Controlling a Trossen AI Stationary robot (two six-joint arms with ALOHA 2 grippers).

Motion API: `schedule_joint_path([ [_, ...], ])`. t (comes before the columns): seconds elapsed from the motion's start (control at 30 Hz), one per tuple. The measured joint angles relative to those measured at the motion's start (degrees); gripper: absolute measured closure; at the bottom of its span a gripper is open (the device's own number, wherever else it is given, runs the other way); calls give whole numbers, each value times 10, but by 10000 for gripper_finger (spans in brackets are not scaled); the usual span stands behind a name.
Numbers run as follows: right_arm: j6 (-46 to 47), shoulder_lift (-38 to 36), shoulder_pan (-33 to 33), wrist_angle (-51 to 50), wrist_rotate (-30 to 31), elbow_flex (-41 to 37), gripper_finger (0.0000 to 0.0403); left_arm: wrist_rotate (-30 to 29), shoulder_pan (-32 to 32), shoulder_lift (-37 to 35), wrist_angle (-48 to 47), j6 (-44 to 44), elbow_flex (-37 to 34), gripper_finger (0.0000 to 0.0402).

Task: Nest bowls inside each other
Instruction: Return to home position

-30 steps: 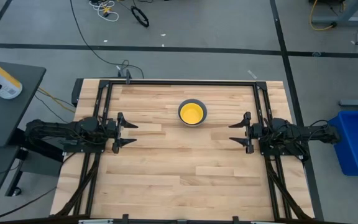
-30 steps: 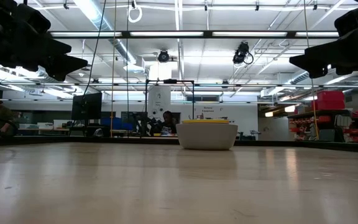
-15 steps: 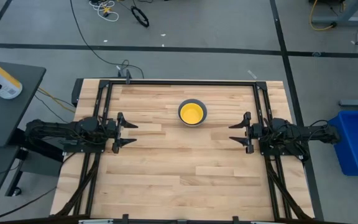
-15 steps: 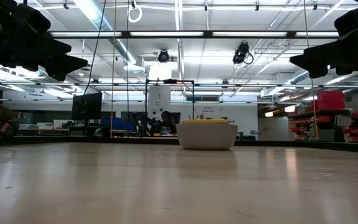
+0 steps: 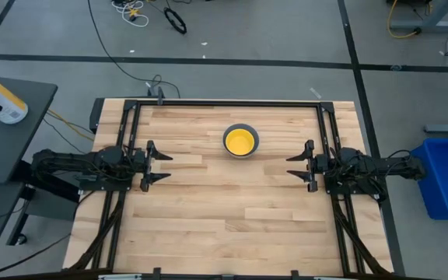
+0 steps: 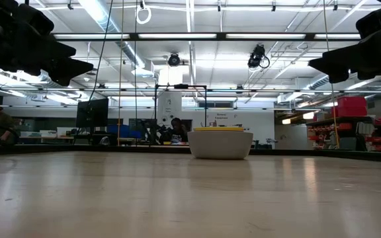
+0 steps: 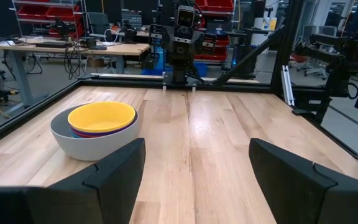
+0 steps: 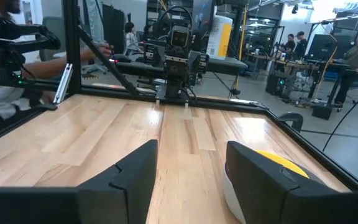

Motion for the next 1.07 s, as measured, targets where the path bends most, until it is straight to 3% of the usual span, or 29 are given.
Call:
schedule_joint_path([
  [0.53,0,0,0,0,0,0,218,0,0,0,0,0,0,107],
  [1.07,0,0,0,0,0,0,193,0,0,0,0,0,0,107],
])
